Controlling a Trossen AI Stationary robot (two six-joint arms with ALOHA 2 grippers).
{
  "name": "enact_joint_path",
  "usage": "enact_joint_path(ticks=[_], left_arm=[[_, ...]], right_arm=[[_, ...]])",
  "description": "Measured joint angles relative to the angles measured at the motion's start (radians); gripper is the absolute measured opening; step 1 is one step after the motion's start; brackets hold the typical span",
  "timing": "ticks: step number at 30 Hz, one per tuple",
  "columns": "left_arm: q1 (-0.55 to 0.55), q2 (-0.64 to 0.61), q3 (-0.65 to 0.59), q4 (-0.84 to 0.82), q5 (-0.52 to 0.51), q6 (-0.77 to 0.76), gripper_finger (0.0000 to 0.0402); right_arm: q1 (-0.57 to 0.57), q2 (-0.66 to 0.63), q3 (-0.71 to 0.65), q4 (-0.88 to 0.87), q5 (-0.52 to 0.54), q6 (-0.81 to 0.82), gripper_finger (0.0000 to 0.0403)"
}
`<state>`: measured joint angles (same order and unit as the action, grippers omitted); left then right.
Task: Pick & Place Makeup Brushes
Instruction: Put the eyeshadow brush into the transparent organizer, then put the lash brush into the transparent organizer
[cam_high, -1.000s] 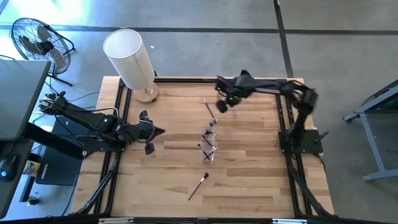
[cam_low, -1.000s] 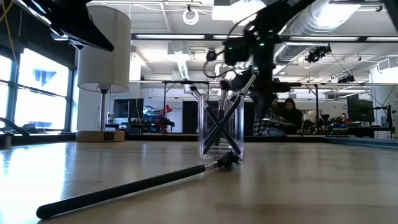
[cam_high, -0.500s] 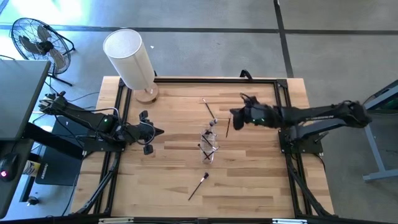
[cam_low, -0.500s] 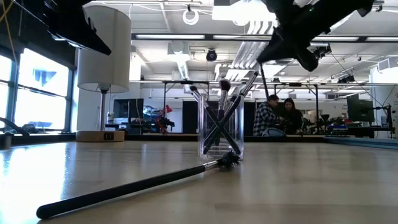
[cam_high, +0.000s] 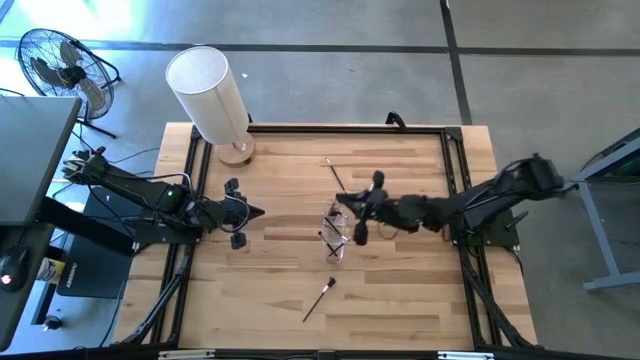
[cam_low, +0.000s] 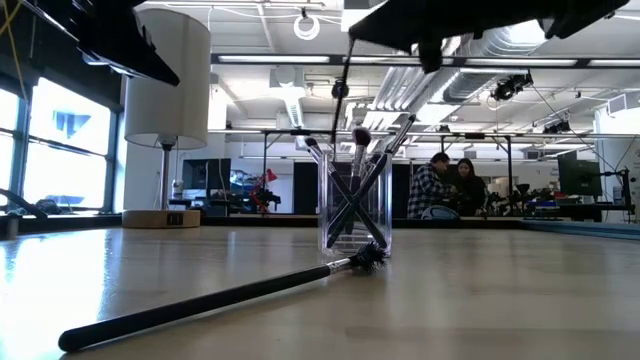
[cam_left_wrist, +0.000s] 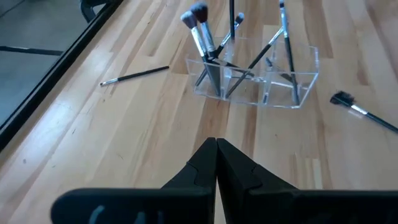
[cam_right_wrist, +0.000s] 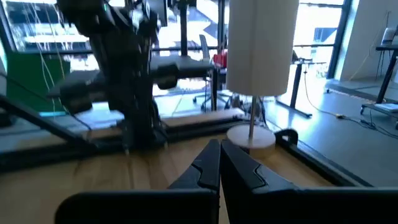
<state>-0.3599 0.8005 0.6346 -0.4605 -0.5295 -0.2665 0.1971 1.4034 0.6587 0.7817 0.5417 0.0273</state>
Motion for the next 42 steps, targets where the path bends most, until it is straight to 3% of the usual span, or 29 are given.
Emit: enact_joint_path(ticks=[7, 14, 18, 24, 29, 33, 38, 42], left_arm=[[0.0, 0.014, 0.0, 0.01, 0.05, -0.039, 0.0003], [0.0, 0.082, 0.0, 0.024, 0.051, -0.151, 0.0012], [0.0, 0.149, 0.0, 0.094, 0.085, -0.166, 0.0063], [0.0, 0.273, 0.017, 0.213, 0.143, -0.187, 0.0144], [-0.01, 0.407, 0.129, 0.218, 0.174, -0.243, 0.0151], [-0.046, 0.534, 0.265, 0.178, 0.069, -0.283, 0.0152], [-0.086, 0.728, 0.503, 0.011, 0.005, -0.403, 0.0152], [-0.108, 0.894, 0.713, -0.177, -0.021, -0.559, 0.0152]], right_arm=[[0.019, 0.145, 0.032, -0.01, -0.002, 0.11, 0.0], [0.036, 0.16, 0.034, -0.113, -0.007, 0.204, 0.0], [0.022, 0.16, 0.034, -0.176, -0.05, 0.292, 0.0005], [-0.008, 0.14, 0.034, -0.235, -0.188, 0.305, 0.0045], [-0.036, 0.078, 0.034, -0.318, -0.3, 0.282, 0.0095], [-0.049, 0.005, 0.034, -0.467, -0.369, 0.256, 0.0136], [-0.055, -0.135, 0.034, -0.714, -0.393, 0.203, 0.0169], [-0.055, -0.259, 0.034, -0.89, -0.359, 0.232, 0.0172]])
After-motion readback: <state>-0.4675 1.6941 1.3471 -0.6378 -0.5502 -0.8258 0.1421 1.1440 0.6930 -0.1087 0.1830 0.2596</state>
